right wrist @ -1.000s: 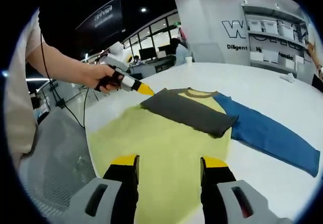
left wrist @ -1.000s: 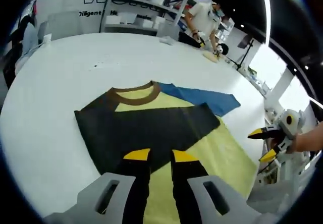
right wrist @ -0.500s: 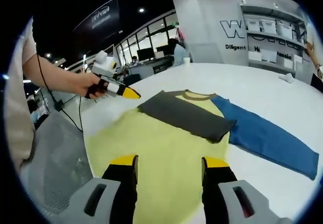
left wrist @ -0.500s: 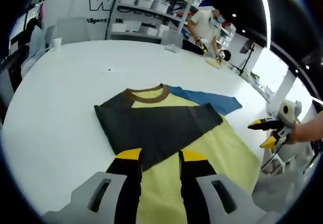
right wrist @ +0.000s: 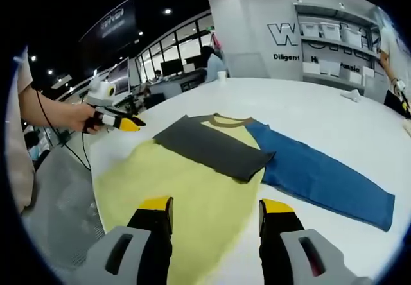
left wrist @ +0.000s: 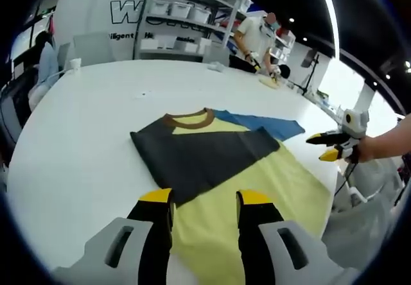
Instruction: Fold the garment on the visible template until the final outline fits inside the template.
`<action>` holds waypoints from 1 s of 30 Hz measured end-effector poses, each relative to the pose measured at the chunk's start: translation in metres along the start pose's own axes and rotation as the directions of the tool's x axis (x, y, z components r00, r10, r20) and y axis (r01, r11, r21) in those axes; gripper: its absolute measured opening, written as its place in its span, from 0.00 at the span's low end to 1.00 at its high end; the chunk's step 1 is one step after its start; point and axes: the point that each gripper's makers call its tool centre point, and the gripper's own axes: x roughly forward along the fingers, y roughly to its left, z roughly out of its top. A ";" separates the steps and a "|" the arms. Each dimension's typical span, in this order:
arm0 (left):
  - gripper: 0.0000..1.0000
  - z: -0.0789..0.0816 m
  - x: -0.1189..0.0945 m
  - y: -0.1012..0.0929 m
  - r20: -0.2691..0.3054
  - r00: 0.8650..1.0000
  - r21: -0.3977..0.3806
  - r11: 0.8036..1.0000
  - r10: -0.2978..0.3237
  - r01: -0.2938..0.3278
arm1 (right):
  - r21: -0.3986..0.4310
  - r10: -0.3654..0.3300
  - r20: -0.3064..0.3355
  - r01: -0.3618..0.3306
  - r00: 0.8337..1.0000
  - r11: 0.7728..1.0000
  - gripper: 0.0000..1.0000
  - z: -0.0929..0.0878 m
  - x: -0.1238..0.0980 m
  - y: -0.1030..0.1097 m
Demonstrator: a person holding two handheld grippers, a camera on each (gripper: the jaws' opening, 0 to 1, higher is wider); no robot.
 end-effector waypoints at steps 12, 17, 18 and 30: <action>0.39 -0.001 -0.009 -0.011 0.017 1.000 0.061 0.998 -0.013 0.012 | 0.094 -0.156 -0.016 0.157 0.988 0.983 0.48 -0.009 -0.018 -0.073; 0.39 0.001 -0.010 -0.013 0.026 1.000 0.064 0.998 -0.016 0.014 | 0.178 -0.237 -0.024 0.237 0.971 0.955 0.45 -0.019 -0.029 -0.104; 0.39 0.001 -0.010 -0.014 0.026 1.000 0.066 0.998 -0.016 0.014 | 0.200 -0.264 -0.029 0.264 0.964 0.943 0.44 -0.023 -0.033 -0.113; 0.39 0.001 -0.010 -0.018 0.025 1.000 0.090 0.996 -0.016 0.014 | 0.277 -0.389 -0.061 0.390 0.919 0.878 0.43 -0.037 -0.056 -0.161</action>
